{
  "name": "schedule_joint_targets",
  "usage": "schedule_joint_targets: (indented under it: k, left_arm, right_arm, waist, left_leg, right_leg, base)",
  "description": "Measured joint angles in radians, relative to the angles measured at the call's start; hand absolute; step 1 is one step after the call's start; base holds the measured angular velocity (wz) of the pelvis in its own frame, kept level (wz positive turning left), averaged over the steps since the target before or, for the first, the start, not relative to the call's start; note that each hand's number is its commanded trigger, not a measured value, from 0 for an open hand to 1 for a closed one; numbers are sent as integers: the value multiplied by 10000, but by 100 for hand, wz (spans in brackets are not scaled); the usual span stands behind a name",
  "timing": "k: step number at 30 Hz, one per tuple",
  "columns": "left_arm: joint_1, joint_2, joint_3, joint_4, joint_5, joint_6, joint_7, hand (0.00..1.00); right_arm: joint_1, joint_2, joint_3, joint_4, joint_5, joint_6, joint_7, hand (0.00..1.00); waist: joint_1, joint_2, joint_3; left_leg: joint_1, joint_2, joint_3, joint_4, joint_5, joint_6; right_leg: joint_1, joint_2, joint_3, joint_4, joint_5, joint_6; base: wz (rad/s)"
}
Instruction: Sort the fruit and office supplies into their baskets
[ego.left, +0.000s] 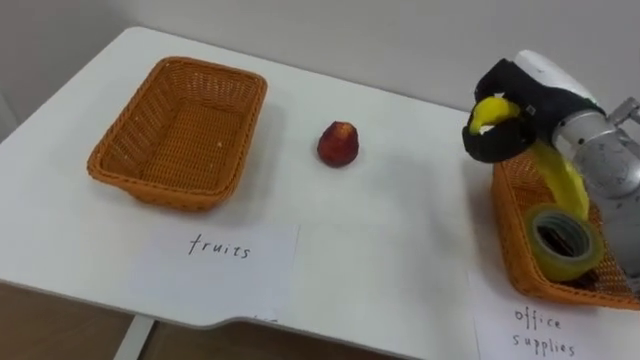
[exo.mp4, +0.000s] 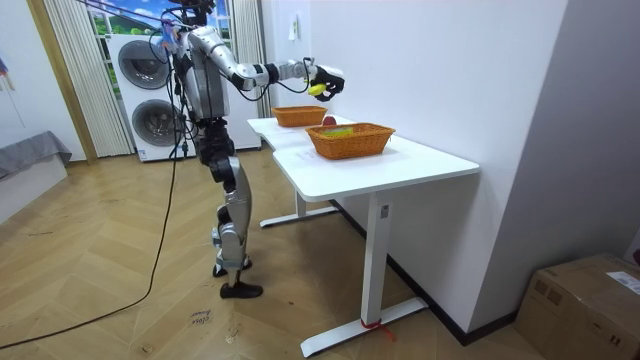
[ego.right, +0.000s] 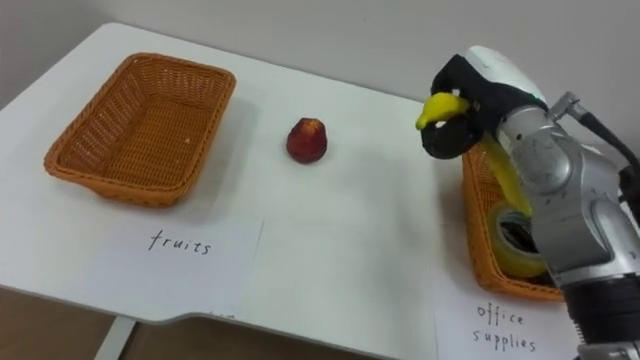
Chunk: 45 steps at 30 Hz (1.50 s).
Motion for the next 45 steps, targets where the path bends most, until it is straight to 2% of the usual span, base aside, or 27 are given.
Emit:
schedule_joint_targets:
  k: [7, 12, 16, 21, 27, 36, 45]
  left_arm:
    - [401, -63, 213, 4, 6, 4, -154, 0]
    - [489, -111, 333, -8, 5, 27, -154, 0]
    - [483, -177, 551, -31, 7, 0, -153, 0]
    - [468, -188, 578, -37, 18, -30, -152, 0]
    - [476, -213, 598, -27, 205, -66, -152, 0]
    - [501, -209, 572, -24, 197, -65, -154, 0]
    - [263, -210, 536, -242, 216, -36, -165, 0]
  right_arm:
    - [742, 8, -1059, -309, 5, -19, -612, 100]
    - [780, 7, -1131, -309, 22, -3, -970, 100]
    - [780, 6, -1155, -309, 251, -56, -1304, 100]
    - [779, 6, -1155, -339, 643, -84, -1357, 100]
    - [729, 2, -1153, -1239, 219, -98, -1357, 100]
    - [-93, 4, -714, -1529, -160, -60, -1358, 100]
    - [-722, 25, 185, -1889, -448, 169, -1321, 100]
  waist:
    - [-78, 84, 61]
    - [-229, 171, 96]
    - [-260, 208, 51]
    - [-258, 136, -21]
    - [-222, 130, -17]
    - [-122, -26, 44]
    - [327, 10, 63]
  left_leg:
    - [48, -9, 9, 22, -43, 34]
    - [46, -22, 44, 25, -40, 36]
    - [76, -22, 61, 14, -40, 39]
    - [121, -14, 60, -35, -40, 39]
    - [127, -13, 54, -84, -41, 41]
    - [118, -54, 40, -88, -41, 45]
    - [77, -56, -107, -112, -52, 66]
  right_leg:
    - [67, -15, 41, -8, 2, 21]
    - [46, -14, 112, -31, -21, 53]
    - [52, -6, 137, -31, -32, 69]
    - [75, -7, 103, -13, -33, 71]
    - [71, -7, 94, 2, -33, 72]
    - [66, -14, 158, -12, -60, 108]
    - [69, -15, 34, -7, -66, 119]
  base:
    - [0]
    - [-1]
    - [0]
    - [0]
    - [0]
    - [0]
    - [5]
